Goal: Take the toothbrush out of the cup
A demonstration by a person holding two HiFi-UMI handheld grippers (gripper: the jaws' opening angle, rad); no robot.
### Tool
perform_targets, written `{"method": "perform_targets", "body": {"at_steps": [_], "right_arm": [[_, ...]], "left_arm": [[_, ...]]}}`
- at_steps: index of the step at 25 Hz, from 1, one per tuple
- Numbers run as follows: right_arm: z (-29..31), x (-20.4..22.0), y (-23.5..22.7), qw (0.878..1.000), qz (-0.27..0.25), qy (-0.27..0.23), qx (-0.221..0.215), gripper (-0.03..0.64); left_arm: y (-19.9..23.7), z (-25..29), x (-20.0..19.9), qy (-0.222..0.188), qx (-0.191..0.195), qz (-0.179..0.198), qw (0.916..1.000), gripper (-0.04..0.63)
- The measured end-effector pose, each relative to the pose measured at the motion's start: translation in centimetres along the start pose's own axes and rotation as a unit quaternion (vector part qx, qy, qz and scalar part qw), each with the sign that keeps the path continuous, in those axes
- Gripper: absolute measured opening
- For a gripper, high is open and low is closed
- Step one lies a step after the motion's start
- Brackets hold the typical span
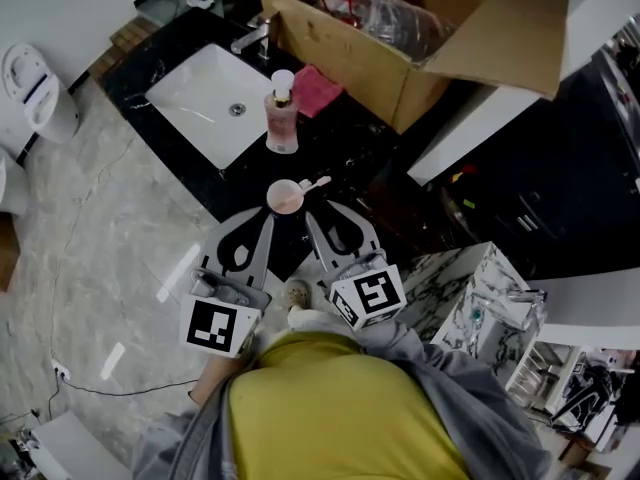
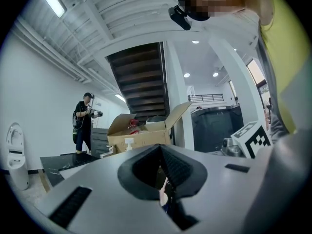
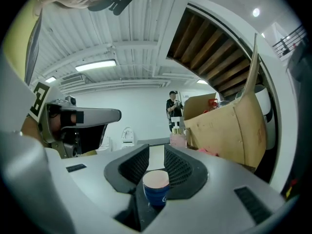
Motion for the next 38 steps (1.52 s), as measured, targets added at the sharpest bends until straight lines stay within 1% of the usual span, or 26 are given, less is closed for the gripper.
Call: {"method": "perform_targets", "body": {"at_steps": [5,12,14,18,27,29,30,32,38], "right_arm": [[2.0,2.5,-1.8,0.999,0.033,0.027,-0.004,0.107],[3.7,5.3,-3.4,0.996,0.07,0.055,0.003,0.109],[4.1,5.7,-3.7,0.995,0.089,0.054,0.001,0.109],[5.1,6.4,-4.0,0.988,0.145,0.055,-0.002,0.114],[6.7,6.5,-4.5,0.974,0.225,0.031,0.009,0.109],[6.8,6.5,-4.7,0.97,0.242,0.022,0.016,0.093],[6.8,6.4,-4.8,0.968,0.248,0.017,0.02,0.074],[6.7,6.2,-4.9,0.966,0.257,0.007,0.025,0.034],[6.8,4.1,-5.0,0.968,0.25,-0.01,0.018,0.031]], "left_arm": [[0.9,2.0,0.6,0.01,-0.001,0.001,1.0,0.002],[2.0,3.0,1.2,0.021,-0.001,-0.001,0.9998,0.002],[2.1,3.2,1.1,0.02,0.003,0.0,0.9998,0.002],[2.5,3.5,0.7,0.022,0.015,0.002,0.9996,0.002],[4.1,4.1,0.3,0.036,0.038,0.002,0.9986,0.002],[4.3,4.3,0.4,0.039,0.044,0.003,0.9983,0.002],[4.4,4.4,0.4,0.039,0.047,0.004,0.9981,0.002],[4.5,4.6,0.3,0.038,0.053,0.006,0.9979,0.002],[4.8,4.8,0.0,0.033,0.064,0.01,0.9973,0.002]]}}
Point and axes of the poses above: the fingertips, and each gripper's own axes: z forward along the fingers, y to its left, x out of its underside, the point moved 2 cm from there along -z, backward along the fingers, and after that the axes turned 7 degrees about y, right-handed, at the moved point
